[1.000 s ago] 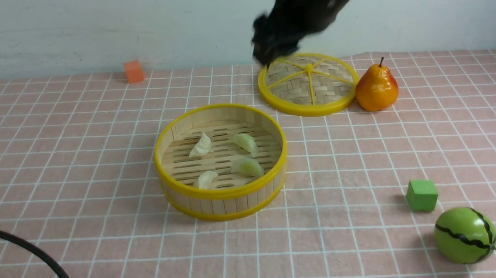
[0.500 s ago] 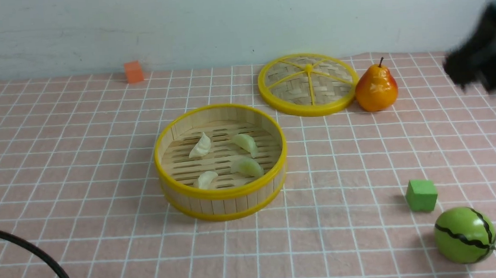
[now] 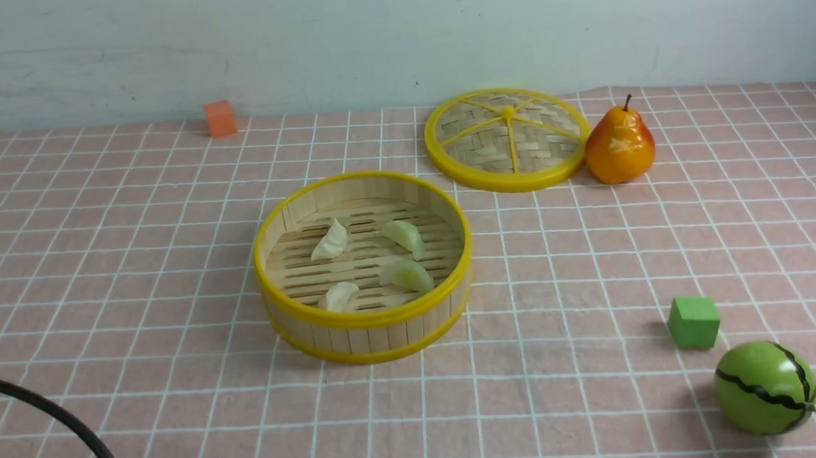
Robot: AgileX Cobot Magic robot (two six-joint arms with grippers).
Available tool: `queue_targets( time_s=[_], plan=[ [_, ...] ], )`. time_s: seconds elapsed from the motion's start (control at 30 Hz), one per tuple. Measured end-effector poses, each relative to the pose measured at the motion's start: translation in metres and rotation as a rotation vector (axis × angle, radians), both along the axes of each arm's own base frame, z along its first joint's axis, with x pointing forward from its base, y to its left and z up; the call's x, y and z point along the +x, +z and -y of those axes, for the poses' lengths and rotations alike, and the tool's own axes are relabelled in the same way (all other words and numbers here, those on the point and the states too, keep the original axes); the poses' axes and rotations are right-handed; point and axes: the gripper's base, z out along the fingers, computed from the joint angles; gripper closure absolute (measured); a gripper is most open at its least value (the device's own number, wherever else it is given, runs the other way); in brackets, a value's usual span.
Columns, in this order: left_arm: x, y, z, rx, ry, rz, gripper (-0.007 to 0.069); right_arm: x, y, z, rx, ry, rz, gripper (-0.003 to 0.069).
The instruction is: Put the dumplings into the steamer on the table with the pink tablecloth.
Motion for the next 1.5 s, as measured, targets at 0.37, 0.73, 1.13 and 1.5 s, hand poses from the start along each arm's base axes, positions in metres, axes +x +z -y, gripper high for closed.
queue_targets(
  time_s=[0.37, 0.73, 1.13, 1.5],
  plan=[
    [0.000, 0.000, 0.000, 0.002, 0.001, -0.003, 0.0586, -0.021, -0.039, 0.029, 0.130, -0.169, 0.372, 0.0669],
    [0.000, 0.000, 0.000, 0.003, 0.002, -0.006, 0.0574, -0.040, -0.045, 0.049, 0.093, -0.384, 0.380, 0.0669],
    [0.000, 0.000, 0.000, 0.000, 0.002, -0.007, 0.0564, -0.040, -0.046, 0.050, 0.074, -0.391, 0.370, 0.0669],
    [-0.002, -0.004, -0.001, -0.003, -0.003, 0.003, 0.0549, -0.040, -0.046, 0.050, 0.071, -0.390, 0.370, 0.0661]
  ],
)
